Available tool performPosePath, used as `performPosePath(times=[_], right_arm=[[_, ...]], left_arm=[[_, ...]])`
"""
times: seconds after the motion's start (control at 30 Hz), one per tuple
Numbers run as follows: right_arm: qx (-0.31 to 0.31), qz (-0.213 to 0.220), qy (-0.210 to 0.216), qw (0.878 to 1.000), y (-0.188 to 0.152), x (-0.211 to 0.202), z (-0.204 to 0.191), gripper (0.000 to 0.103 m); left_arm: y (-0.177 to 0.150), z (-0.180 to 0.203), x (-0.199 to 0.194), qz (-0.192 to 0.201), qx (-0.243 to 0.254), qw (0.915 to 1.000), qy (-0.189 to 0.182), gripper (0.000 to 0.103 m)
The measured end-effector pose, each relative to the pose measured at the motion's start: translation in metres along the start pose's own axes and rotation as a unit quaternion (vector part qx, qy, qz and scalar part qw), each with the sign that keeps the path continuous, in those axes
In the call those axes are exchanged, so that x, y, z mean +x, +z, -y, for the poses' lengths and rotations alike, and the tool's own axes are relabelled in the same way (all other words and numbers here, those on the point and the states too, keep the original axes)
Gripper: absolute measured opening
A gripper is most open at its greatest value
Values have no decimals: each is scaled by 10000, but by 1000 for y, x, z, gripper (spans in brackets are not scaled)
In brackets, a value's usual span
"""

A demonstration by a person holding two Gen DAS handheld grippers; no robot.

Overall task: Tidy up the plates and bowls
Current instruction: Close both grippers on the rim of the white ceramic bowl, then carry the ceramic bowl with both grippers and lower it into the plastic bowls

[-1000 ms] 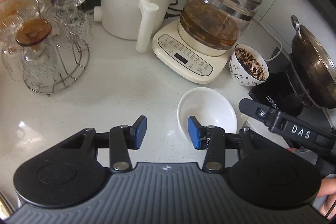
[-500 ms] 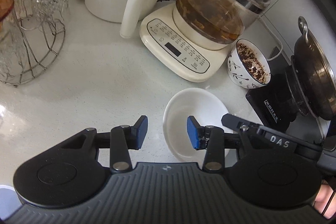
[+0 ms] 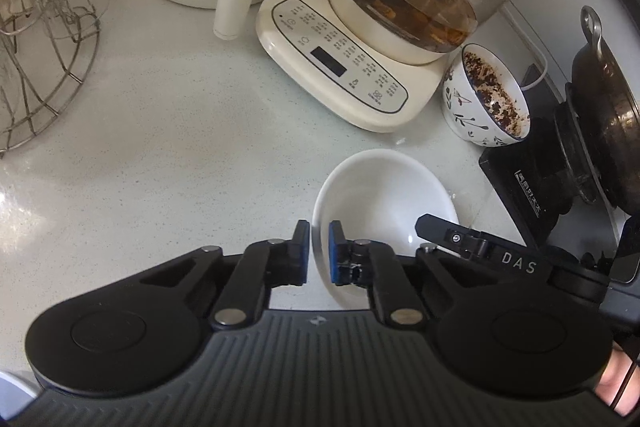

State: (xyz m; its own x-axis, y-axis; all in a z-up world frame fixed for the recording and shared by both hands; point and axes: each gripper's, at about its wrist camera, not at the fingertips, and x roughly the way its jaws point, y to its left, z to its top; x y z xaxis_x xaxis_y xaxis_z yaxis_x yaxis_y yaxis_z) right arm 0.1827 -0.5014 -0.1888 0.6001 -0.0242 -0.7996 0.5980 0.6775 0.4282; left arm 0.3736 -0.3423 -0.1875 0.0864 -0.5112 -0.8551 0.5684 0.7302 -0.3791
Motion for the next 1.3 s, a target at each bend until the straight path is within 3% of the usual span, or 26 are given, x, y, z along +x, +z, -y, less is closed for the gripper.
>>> performPosePath(times=[0.2,0.63,1.1,1.3], right_arm=[[-124,-66,38,9999,-1,0,-4,9],[-171,-28,158,9997,-7,-14,-17,9],[-427,351,466,9974,-22,-52,-63,9],[-475,285,509,9972,-38,-58,-79,8]], left_arm=[[-4,4,1,5,14,10000,-75,6],[-16,-1,-26,227,-53,9997,-73,6],[-25,-26,-82,448,-138,9987,-189,6],[-41,-38,-104,576,-157,9980,-201,6]])
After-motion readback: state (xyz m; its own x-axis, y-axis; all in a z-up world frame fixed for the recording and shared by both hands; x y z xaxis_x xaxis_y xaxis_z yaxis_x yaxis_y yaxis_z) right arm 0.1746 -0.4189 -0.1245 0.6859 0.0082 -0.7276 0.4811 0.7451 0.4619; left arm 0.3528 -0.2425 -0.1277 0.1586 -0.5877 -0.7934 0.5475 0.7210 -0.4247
